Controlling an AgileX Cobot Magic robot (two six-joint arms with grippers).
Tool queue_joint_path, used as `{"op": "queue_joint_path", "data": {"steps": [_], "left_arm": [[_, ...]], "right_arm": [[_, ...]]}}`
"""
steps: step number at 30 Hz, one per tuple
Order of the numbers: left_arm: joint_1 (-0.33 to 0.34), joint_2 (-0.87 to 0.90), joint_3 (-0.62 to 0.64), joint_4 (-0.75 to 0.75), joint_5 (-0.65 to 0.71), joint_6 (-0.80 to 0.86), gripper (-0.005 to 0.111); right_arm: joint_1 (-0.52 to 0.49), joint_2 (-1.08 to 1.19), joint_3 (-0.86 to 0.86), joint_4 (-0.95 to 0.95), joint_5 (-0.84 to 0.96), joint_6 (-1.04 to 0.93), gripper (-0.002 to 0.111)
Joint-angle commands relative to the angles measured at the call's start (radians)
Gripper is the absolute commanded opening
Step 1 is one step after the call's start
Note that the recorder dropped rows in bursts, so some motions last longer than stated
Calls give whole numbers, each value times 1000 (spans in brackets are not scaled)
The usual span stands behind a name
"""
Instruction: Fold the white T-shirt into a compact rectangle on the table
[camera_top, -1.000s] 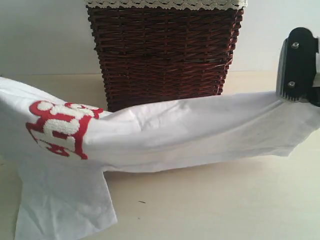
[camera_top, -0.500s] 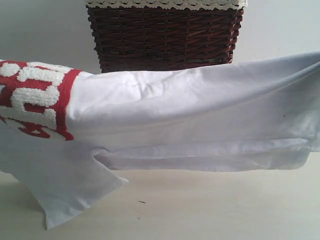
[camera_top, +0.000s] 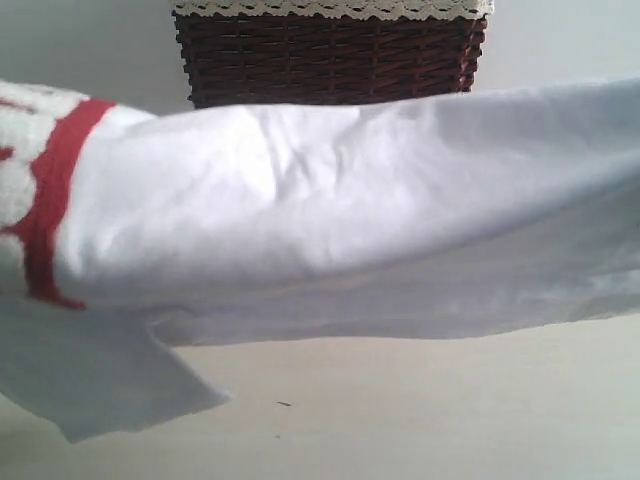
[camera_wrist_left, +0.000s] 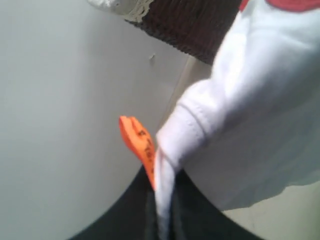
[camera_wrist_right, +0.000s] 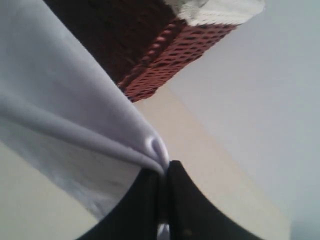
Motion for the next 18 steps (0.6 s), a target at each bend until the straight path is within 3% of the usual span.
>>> {"op": "queue_joint_path", "data": {"steps": [1,6,9,12,15,18], "left_arm": [[-79,-97,-35,-14,149,-71,0],[-113,-181,-35,5,149,-77,0],[-172,-70,46,48,85,-94,0],[-181,77,191,71,24,-104,0],[-181,203,314,88,-118,-104,0],[-159,366,429,199,-418,-196,0]], "right_arm": [[63,-54,1,43,253,9,0],[111,-129,1,88,366,17,0],[111,-85,3,71,283,43,0],[111,46,32,34,260,77,0],[111,159,89,-1,145,77,0],[111,332,131,-123,-91,207,0]]}}
